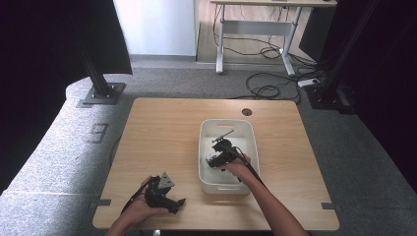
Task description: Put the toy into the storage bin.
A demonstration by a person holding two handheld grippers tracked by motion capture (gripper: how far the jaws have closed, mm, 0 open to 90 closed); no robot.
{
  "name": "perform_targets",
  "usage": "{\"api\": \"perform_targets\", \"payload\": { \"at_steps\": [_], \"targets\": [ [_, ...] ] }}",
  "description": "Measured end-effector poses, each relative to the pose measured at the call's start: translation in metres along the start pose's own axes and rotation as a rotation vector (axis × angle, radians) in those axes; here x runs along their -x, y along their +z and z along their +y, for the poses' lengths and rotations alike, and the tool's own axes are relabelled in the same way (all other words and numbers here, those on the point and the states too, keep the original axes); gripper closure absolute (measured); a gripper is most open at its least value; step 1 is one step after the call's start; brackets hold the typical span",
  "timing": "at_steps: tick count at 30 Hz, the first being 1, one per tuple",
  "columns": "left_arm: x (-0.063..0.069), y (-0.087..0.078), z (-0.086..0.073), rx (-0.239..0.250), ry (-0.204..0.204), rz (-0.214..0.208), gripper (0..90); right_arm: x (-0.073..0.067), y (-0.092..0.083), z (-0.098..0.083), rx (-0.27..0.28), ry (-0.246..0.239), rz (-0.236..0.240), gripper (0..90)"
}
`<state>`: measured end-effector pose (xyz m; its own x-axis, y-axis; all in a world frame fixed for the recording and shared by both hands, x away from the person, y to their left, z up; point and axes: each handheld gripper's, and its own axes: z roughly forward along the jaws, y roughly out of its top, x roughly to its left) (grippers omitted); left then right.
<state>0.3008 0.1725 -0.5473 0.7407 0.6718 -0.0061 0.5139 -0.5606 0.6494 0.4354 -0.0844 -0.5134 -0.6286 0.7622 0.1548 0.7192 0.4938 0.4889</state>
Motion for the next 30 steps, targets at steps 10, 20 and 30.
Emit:
{"api": "perform_targets", "payload": {
  "at_steps": [10, 20, 30],
  "targets": [
    [0.0, 0.0, 0.0, 0.001, 0.0, -0.001, 0.0, -0.001, 0.0, -0.001, -0.012, 0.014, 0.064, 46.8],
    [0.0, 0.0, 0.0, 0.001, 0.0, -0.001, 0.0, 0.0, -0.005, -0.003, -0.017, 0.016, 0.092, 43.2],
    [0.0, 0.0, 0.0, 0.001, 0.001, -0.001, 0.0, 0.006, -0.018, -0.003, 0.038, 0.023, 0.087, 41.9]
  ]
}}
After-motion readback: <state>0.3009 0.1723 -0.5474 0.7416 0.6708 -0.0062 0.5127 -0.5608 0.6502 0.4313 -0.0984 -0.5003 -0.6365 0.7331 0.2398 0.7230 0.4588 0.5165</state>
